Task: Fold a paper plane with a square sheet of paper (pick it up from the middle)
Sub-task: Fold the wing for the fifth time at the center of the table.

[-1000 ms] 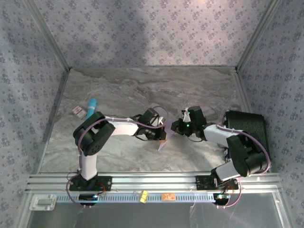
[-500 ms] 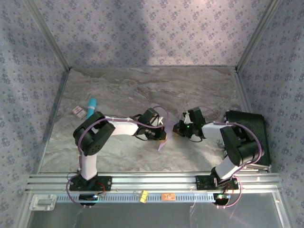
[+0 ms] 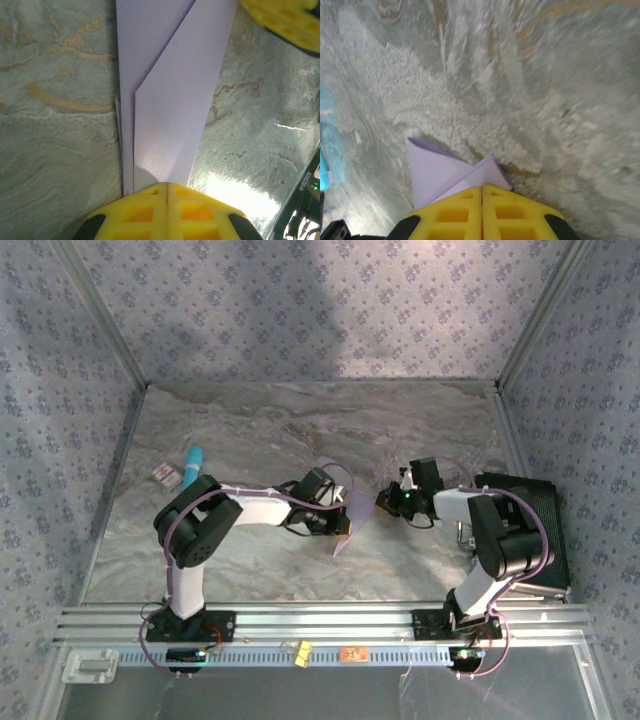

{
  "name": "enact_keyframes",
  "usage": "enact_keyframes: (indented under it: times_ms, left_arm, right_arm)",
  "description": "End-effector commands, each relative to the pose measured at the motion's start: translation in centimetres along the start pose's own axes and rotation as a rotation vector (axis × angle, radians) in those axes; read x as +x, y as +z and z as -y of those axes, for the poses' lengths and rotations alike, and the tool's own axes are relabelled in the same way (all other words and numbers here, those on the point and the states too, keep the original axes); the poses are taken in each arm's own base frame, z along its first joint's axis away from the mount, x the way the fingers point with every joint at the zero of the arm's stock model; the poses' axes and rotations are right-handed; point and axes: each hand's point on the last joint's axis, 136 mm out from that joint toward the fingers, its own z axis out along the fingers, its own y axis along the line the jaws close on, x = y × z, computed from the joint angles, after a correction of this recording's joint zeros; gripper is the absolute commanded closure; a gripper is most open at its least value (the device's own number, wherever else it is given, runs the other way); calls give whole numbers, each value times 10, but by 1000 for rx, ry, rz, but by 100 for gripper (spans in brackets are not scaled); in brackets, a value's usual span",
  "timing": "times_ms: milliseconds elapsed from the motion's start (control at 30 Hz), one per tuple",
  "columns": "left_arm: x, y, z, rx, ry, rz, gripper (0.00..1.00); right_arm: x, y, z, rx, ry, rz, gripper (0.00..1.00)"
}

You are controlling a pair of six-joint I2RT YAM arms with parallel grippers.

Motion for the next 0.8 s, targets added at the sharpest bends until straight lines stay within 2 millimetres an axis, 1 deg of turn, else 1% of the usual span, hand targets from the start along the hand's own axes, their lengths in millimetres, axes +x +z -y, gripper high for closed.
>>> enact_keyframes:
  times_ms: [0, 67, 167, 300, 400, 600, 667, 767]
  left_arm:
    - [57, 10, -78, -239, -149, -157, 100]
    - [56, 10, -77, -237, -149, -155, 100]
    - [57, 10, -77, -236, -151, -156, 100]
    - [53, 10, -75, -234, -153, -144, 100]
    - [50, 8, -73, -235, -152, -133, 100]
    - [46, 6, -70, -231, -150, -118, 100]
    - [45, 6, -68, -228, -147, -117, 100]
    - [44, 6, -65, -219, -143, -120, 100]
  right_arm:
    - [-25, -11, 25, 134, 8, 105, 92]
    - [-30, -18, 21, 140, -7, 126, 92]
    - [-32, -28, 9, 118, -36, 146, 91]
    - [-23, -36, -10, 71, -86, 146, 90]
    - [-7, -30, -21, 18, -107, 105, 89]
    - [21, -13, -41, -66, -132, 26, 89]
    - [27, -8, -48, -73, -155, 6, 89]
    - [30, -1, -49, -81, -158, -12, 89]
